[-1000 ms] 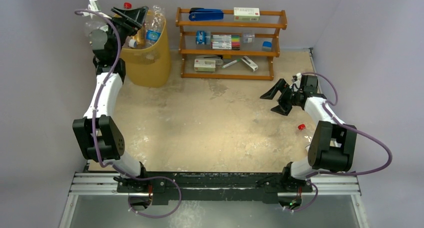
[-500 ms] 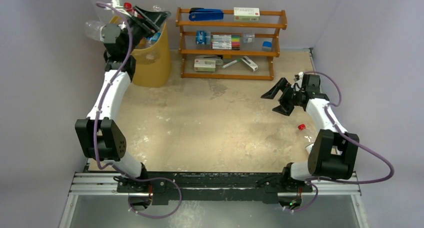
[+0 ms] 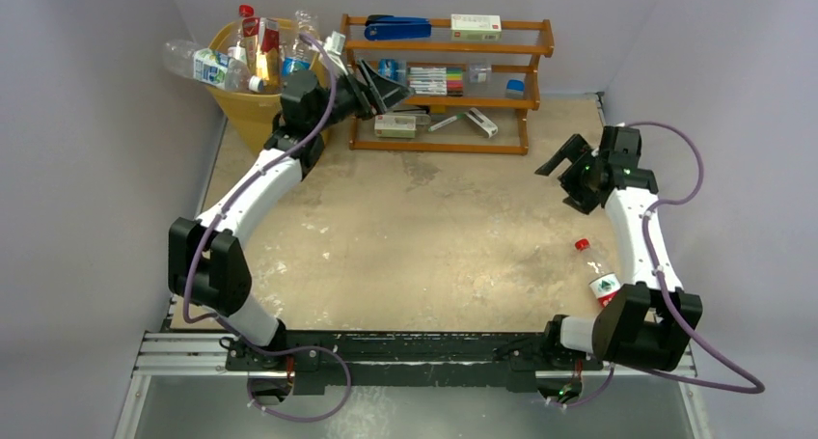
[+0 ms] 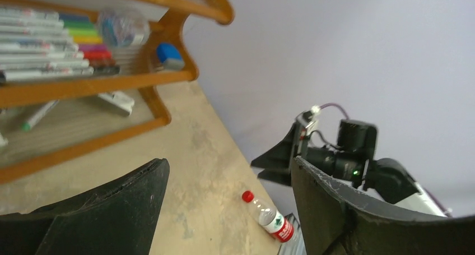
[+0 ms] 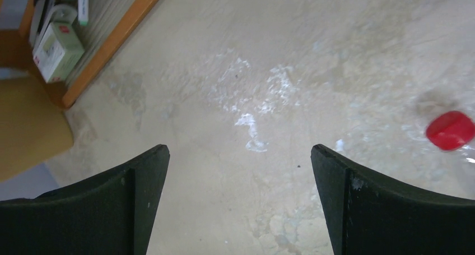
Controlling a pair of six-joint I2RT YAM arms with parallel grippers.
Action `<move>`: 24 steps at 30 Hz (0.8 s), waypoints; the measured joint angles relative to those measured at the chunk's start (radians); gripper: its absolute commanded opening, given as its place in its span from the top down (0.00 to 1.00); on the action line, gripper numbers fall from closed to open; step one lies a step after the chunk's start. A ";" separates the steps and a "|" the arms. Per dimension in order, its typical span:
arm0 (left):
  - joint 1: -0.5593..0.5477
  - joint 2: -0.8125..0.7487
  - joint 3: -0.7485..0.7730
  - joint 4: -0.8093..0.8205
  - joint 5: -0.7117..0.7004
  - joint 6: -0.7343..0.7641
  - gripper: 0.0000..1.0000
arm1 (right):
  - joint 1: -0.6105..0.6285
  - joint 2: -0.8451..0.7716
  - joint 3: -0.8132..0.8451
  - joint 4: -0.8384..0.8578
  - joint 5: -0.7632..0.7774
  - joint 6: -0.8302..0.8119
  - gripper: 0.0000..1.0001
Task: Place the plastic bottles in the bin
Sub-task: Move the plastic bottle to the center of the board.
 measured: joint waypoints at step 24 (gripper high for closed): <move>-0.176 0.121 -0.154 0.091 0.068 -0.030 0.18 | -0.072 -0.168 -0.085 -0.539 0.381 0.608 0.00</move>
